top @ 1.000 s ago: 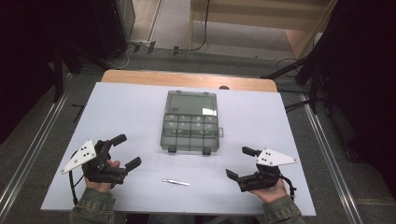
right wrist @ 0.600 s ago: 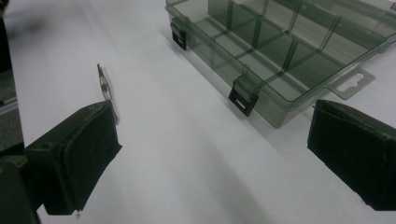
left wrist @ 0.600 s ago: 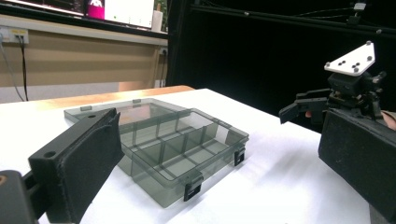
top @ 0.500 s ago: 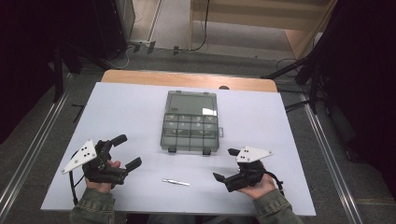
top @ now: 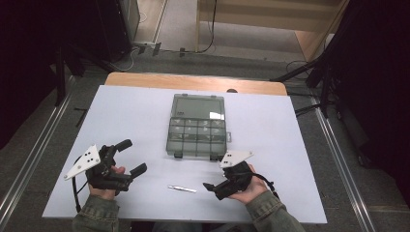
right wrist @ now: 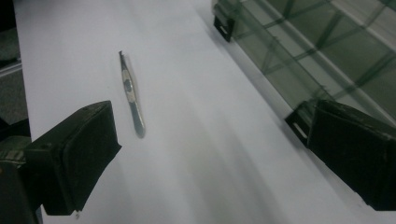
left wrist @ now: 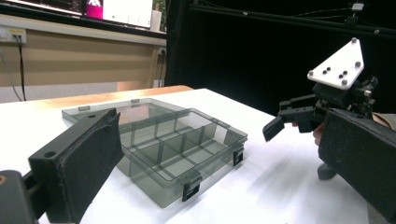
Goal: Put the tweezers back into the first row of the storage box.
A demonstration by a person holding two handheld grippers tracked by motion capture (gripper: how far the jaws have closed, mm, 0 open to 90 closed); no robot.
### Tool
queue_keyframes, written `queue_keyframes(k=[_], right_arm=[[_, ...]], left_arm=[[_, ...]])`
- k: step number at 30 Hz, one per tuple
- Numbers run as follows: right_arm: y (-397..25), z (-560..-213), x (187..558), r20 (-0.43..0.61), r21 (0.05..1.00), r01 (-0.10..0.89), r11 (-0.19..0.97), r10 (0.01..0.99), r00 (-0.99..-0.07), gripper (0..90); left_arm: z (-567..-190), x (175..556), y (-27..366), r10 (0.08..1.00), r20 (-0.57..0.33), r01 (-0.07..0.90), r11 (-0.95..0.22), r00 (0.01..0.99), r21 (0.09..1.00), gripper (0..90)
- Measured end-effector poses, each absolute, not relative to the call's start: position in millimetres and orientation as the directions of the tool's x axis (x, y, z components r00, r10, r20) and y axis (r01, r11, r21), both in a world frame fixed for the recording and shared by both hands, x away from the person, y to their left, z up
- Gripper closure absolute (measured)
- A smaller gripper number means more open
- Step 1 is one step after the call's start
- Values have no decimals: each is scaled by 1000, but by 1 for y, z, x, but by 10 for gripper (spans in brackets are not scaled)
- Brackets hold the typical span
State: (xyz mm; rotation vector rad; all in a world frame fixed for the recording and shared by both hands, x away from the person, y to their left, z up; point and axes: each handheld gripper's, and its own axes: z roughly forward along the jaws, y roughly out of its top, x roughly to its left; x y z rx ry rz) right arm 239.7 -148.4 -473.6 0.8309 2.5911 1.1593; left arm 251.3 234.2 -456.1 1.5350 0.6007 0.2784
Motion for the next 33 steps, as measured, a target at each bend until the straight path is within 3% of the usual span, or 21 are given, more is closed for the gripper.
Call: queue_keyframes(k=[33], right_arm=[[-73, -482, 257, 86, 599, 380, 705, 415, -906, 19]], left_arm=[[-455, 250, 236, 529, -197, 197, 57, 825, 979, 0]])
